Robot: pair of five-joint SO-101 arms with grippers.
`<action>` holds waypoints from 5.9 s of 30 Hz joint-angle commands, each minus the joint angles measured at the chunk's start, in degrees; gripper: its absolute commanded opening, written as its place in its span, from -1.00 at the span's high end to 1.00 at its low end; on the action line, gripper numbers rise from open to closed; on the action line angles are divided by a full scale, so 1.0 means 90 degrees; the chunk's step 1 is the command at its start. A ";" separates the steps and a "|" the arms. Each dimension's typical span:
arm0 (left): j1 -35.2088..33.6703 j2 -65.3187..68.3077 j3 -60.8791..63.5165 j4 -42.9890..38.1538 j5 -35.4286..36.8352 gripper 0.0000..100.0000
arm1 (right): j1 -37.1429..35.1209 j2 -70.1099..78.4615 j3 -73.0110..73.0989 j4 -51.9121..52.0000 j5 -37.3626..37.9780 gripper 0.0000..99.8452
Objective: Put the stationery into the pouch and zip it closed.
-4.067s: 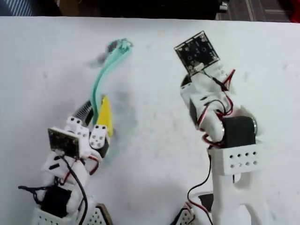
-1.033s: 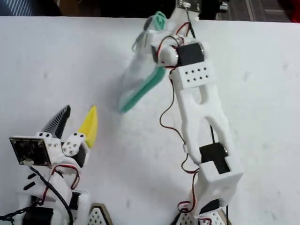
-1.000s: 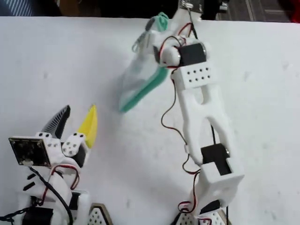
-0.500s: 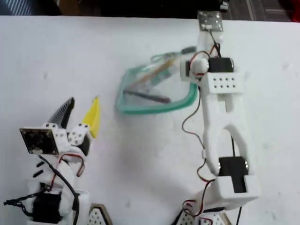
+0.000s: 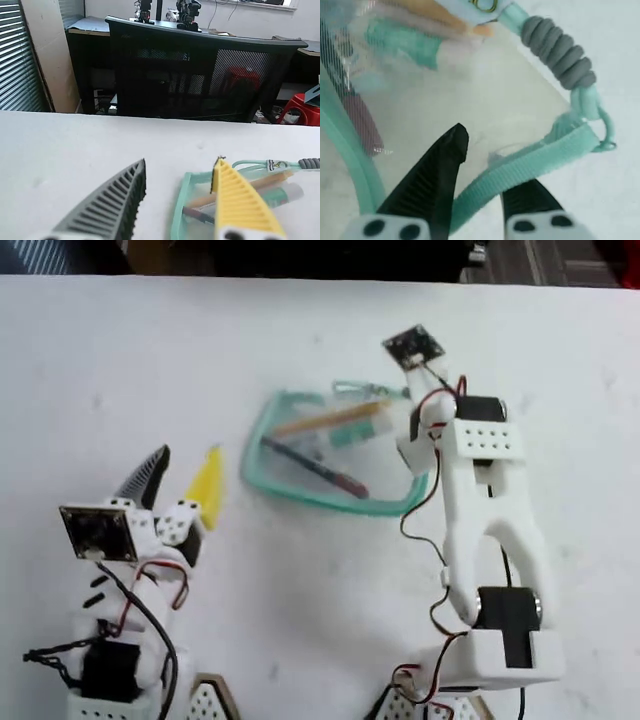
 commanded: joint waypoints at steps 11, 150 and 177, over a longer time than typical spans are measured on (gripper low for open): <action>0.0357 0.0005 0.0107 -0.0332 0.0010 0.54 | -0.0532 -0.0005 0.1143 0.0357 0.3565 0.97; -0.1011 1.4120 -1.4857 0.5148 -0.0488 0.95 | 0.1236 0.3004 -0.2510 -0.1060 -0.3614 0.97; -0.0327 0.8718 -1.2571 0.6027 -0.1709 0.95 | 0.0933 -0.1832 -0.4689 0.2965 -0.3604 0.96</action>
